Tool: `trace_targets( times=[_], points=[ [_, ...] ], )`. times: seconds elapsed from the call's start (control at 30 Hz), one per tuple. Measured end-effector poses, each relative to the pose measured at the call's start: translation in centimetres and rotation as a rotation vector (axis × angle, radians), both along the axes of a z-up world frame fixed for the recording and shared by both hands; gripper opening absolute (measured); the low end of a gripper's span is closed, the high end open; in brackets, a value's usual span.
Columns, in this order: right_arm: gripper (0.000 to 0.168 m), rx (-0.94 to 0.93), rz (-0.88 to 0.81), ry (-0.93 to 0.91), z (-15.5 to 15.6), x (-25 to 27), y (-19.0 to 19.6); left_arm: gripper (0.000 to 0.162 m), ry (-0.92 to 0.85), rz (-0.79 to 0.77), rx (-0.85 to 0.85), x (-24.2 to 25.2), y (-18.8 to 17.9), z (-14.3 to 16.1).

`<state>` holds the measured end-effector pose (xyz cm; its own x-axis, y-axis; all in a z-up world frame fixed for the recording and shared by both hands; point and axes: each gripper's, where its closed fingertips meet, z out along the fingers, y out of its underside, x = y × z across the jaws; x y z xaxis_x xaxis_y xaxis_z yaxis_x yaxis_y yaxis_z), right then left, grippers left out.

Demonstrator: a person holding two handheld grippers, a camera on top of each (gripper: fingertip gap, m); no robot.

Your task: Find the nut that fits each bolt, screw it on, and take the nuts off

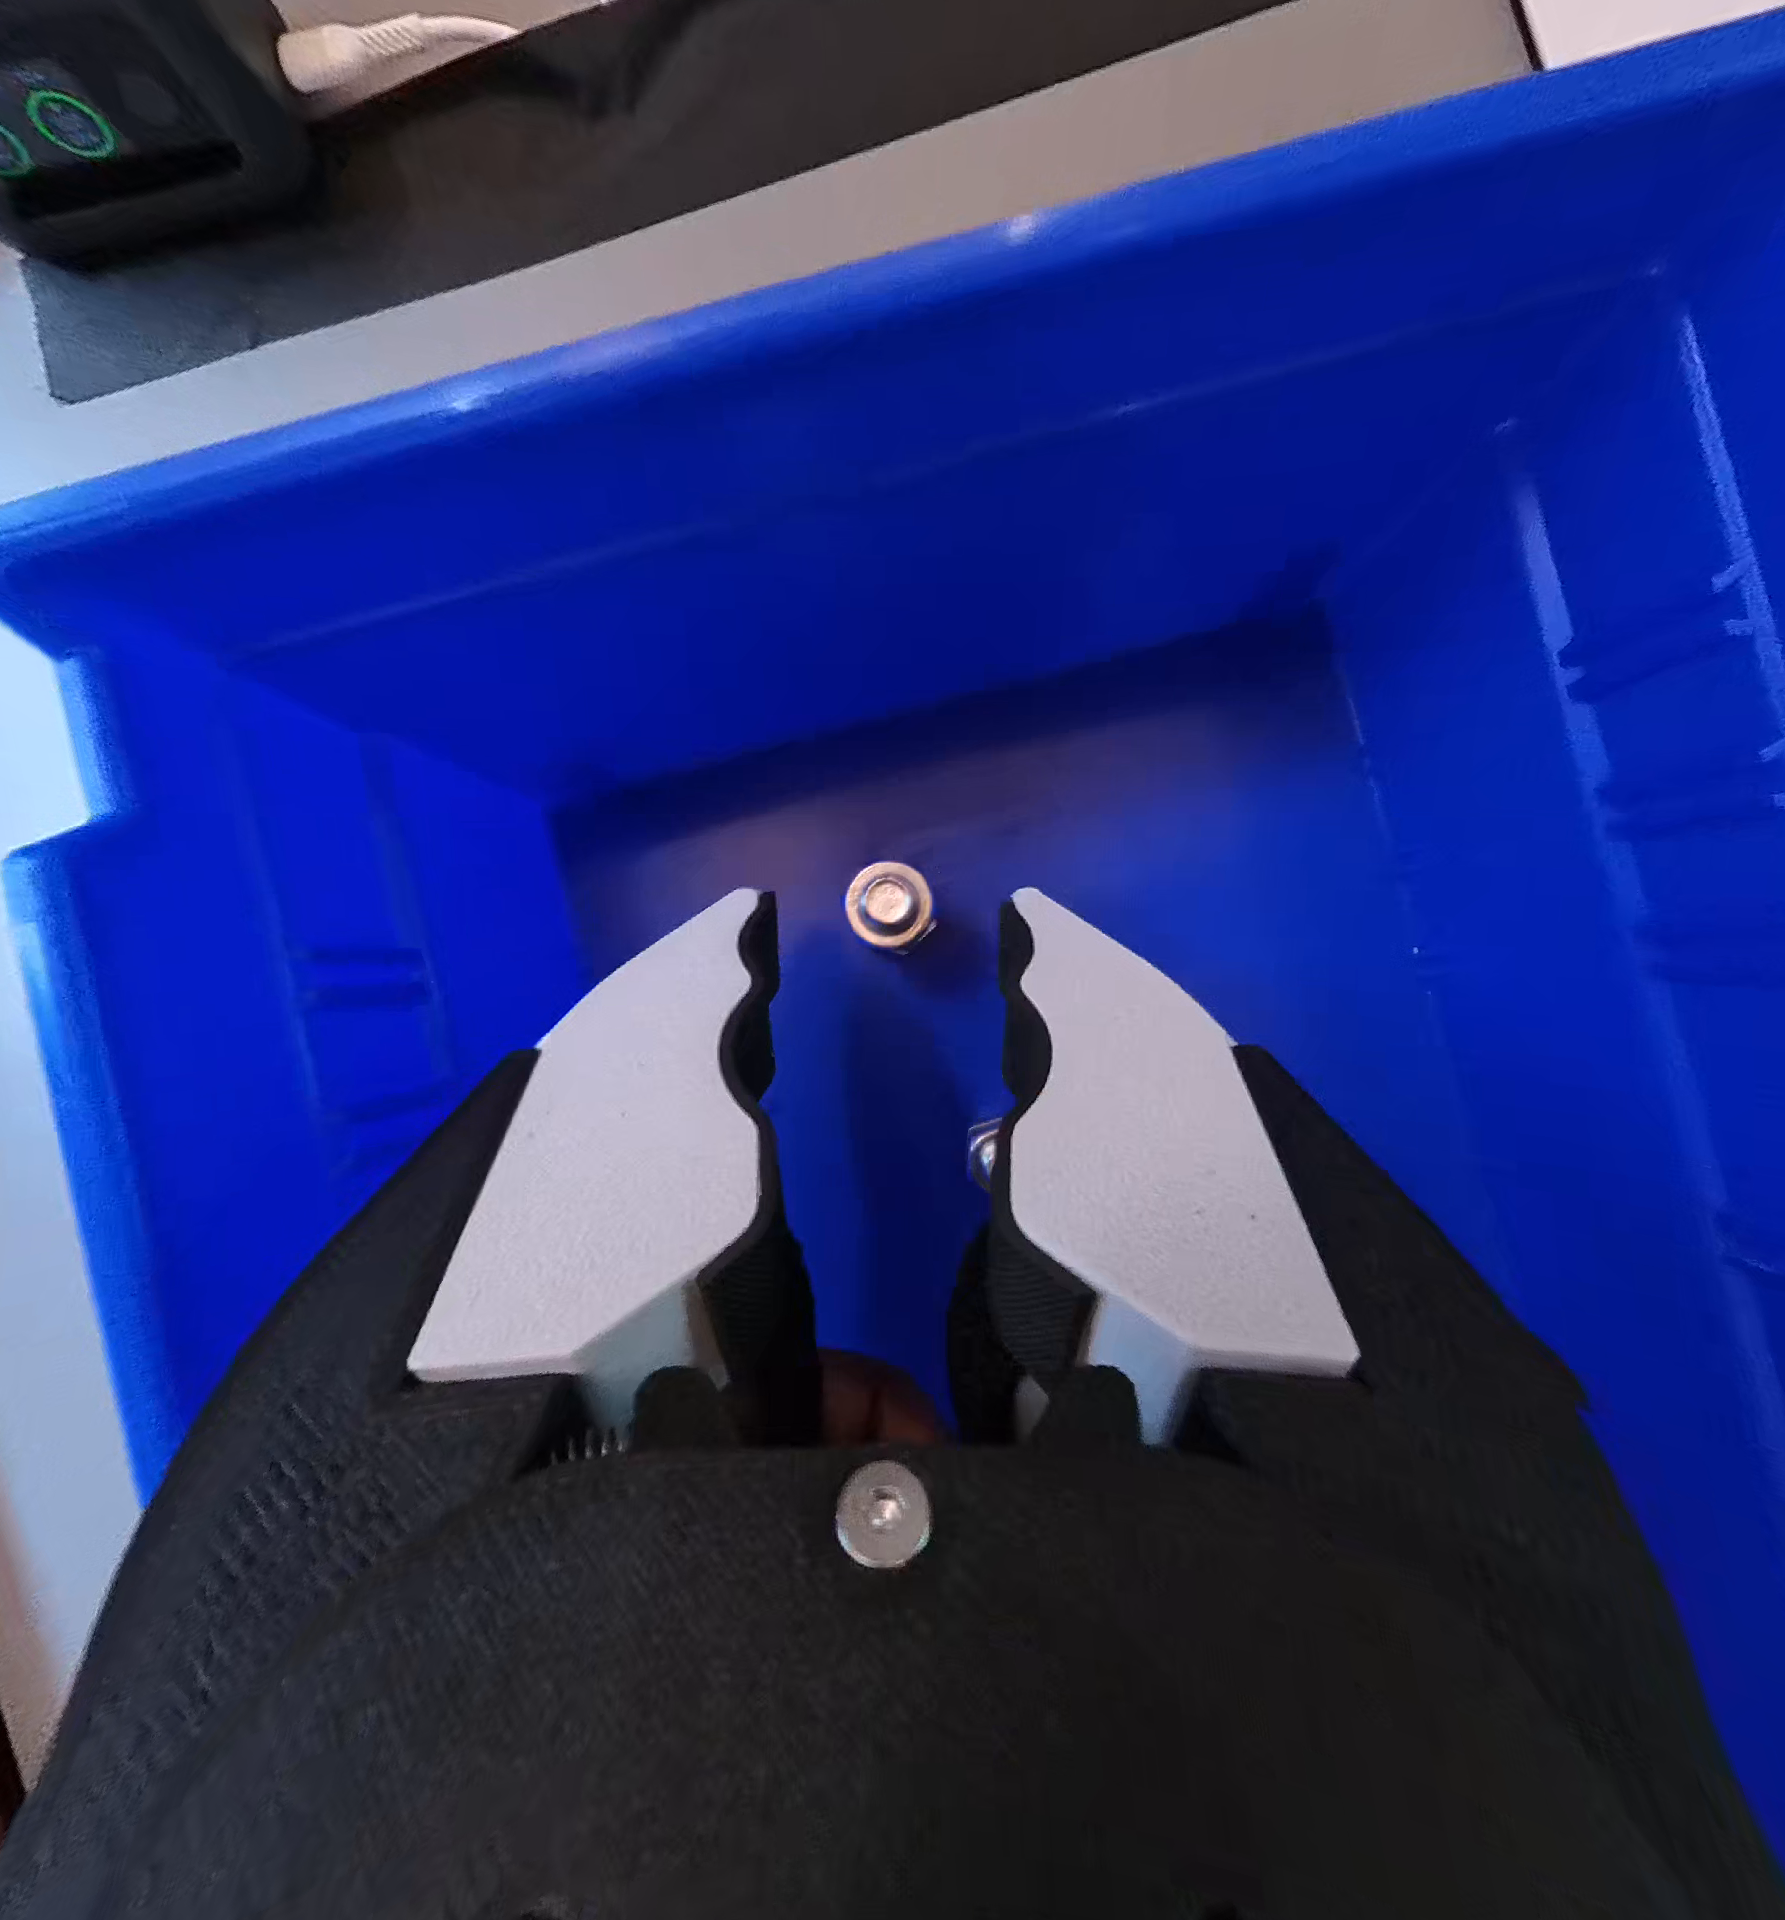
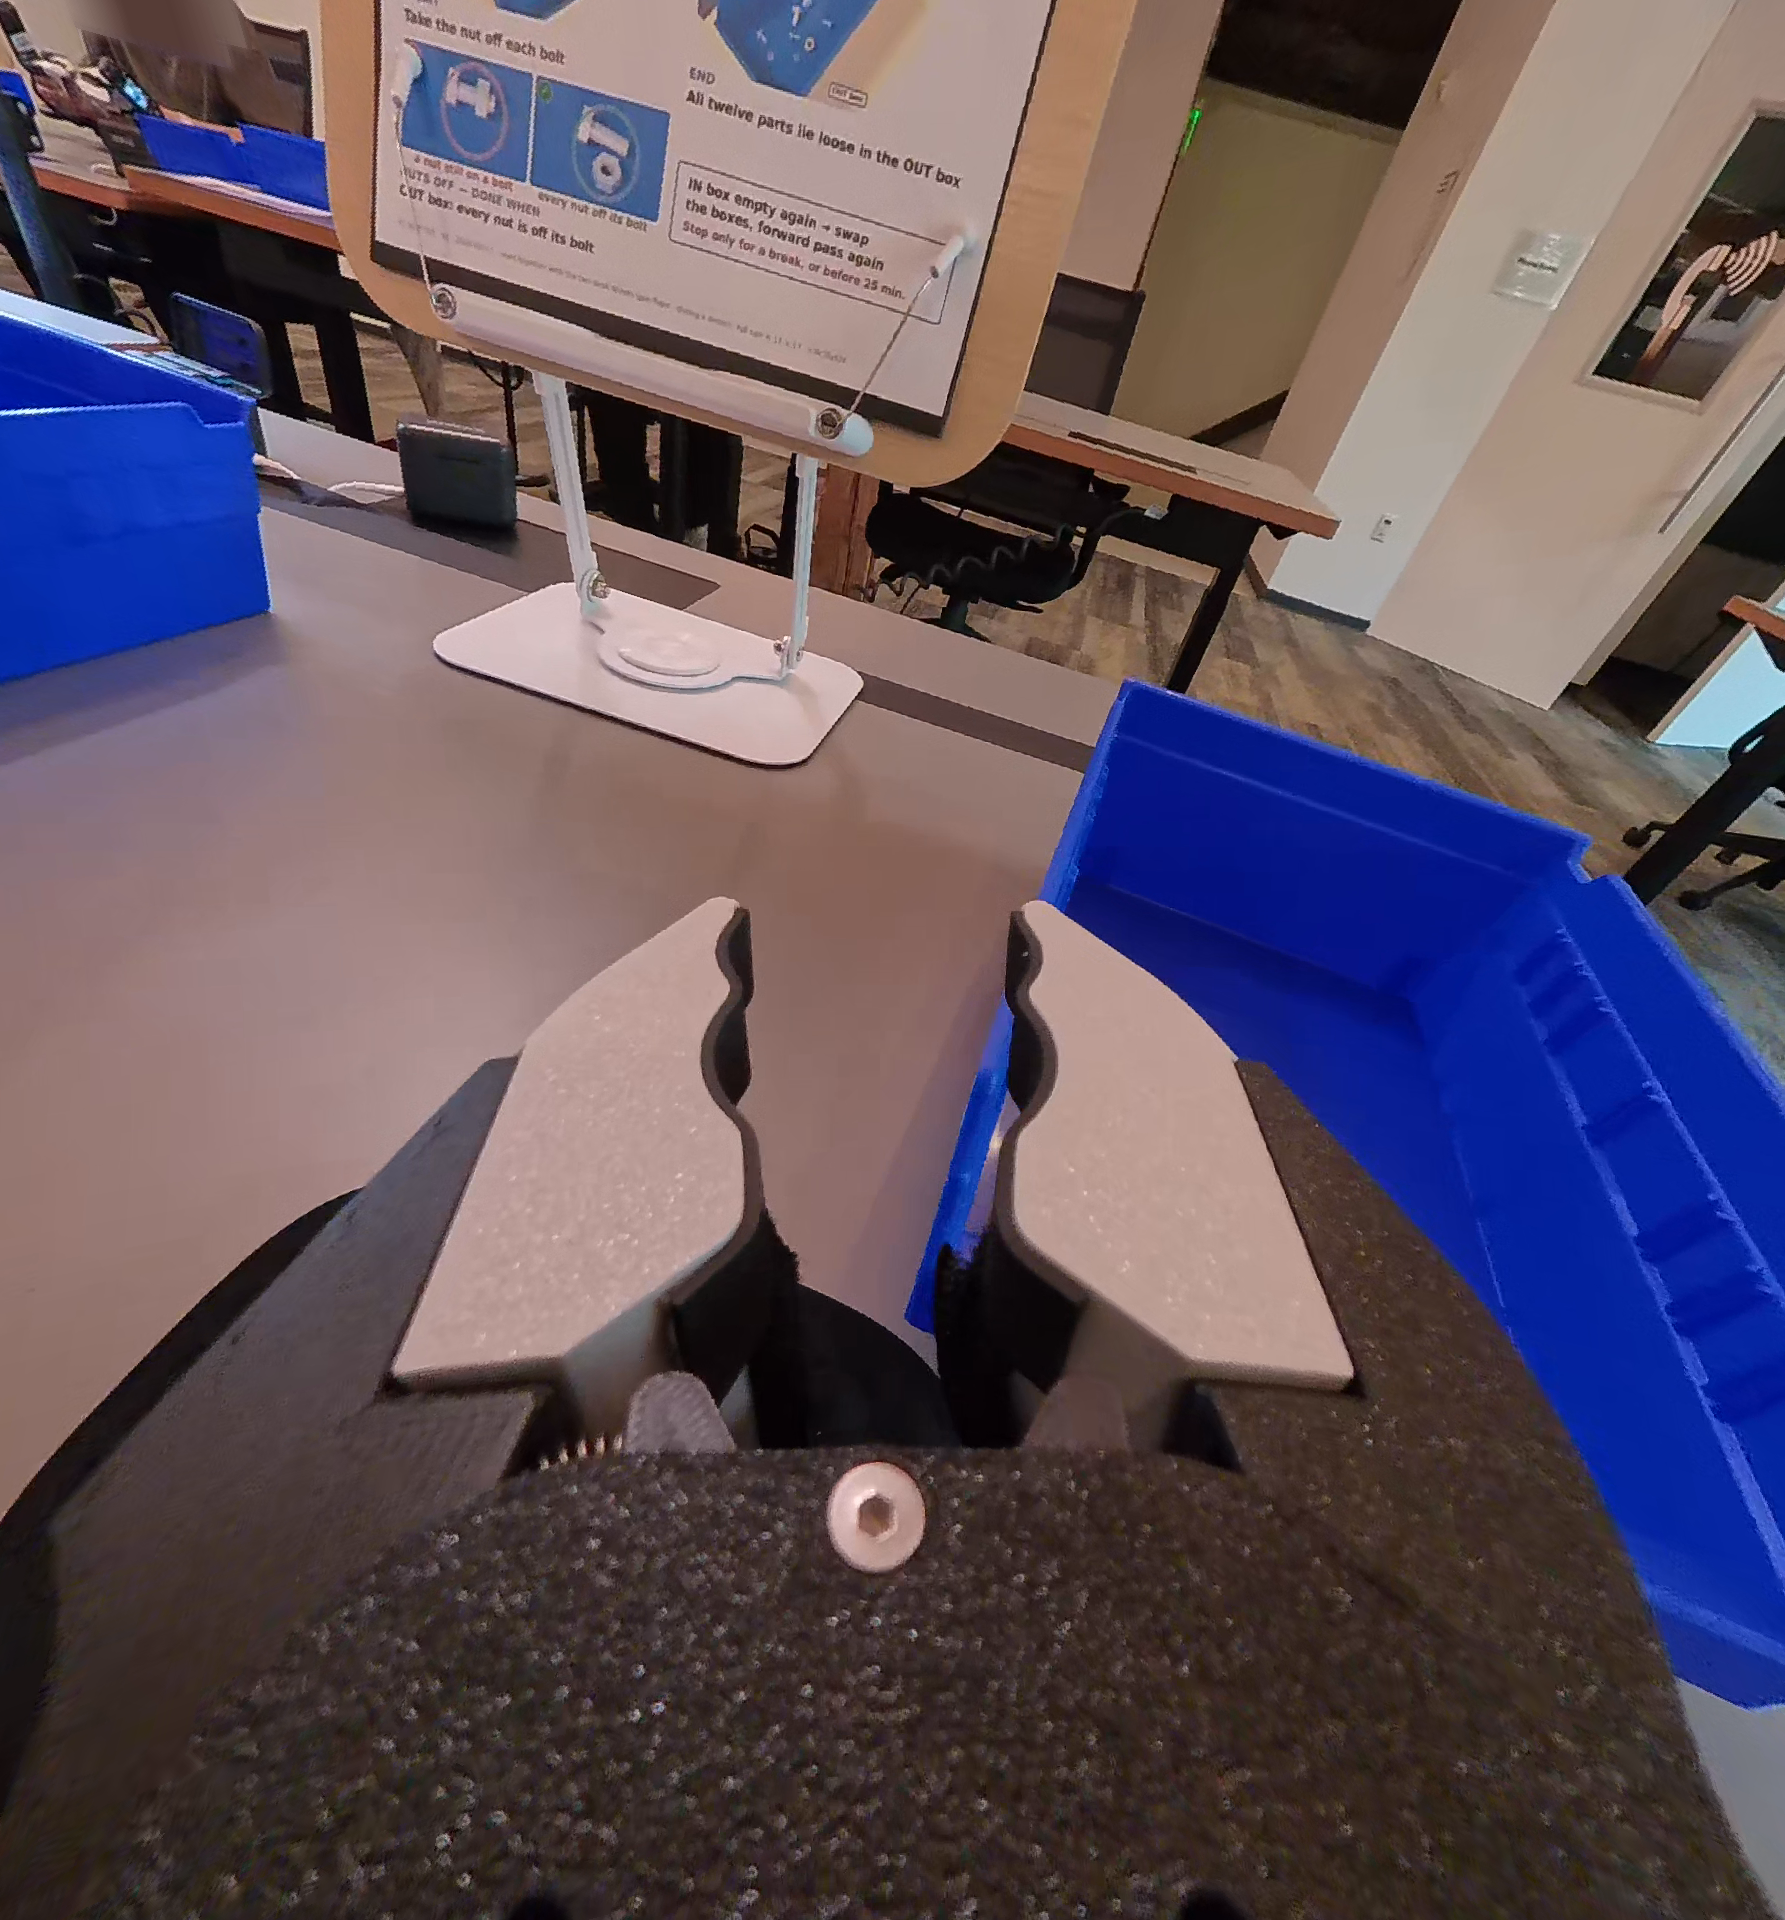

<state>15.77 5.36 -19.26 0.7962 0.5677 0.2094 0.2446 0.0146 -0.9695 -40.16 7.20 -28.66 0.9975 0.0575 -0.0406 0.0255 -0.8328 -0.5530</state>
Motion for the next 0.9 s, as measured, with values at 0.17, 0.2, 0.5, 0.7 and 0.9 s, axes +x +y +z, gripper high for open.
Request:
trace_targets(
  times=[0.17, 0.2, 0.5, 0.7, 0.9],
  points=[
    [0.047, 0.003, 0.001, -0.007, -0.1, -0.1, 0.0, 0.039, 0.029, -0.005, -0.031, -0.1, 0.4, -0.6],
    [0.047, 0.005, 0.0, -0.008, 0.0, -0.1, 0.0, 0.039, 0.043, -0.003, -0.041, -0.2, 0.3, -0.7],
    [0.047, 0.02, -0.008, -0.002, 0.3, 0.1, 0.0, 0.032, 0.072, -0.007, -0.094, -0.7, 0.3, -1.8],
    [0.047, 0.023, -0.011, -0.003, 0.3, 0.2, 0.0, 0.02, 0.089, -0.014, -0.059, -0.7, 0.3, -1.2],
    [0.047, 0.014, -0.004, -0.018, 0.0, -0.1, 0.0, 0.02, 0.128, -0.054, 0.058, 0.8, -0.2, 3.5]
  ],
)
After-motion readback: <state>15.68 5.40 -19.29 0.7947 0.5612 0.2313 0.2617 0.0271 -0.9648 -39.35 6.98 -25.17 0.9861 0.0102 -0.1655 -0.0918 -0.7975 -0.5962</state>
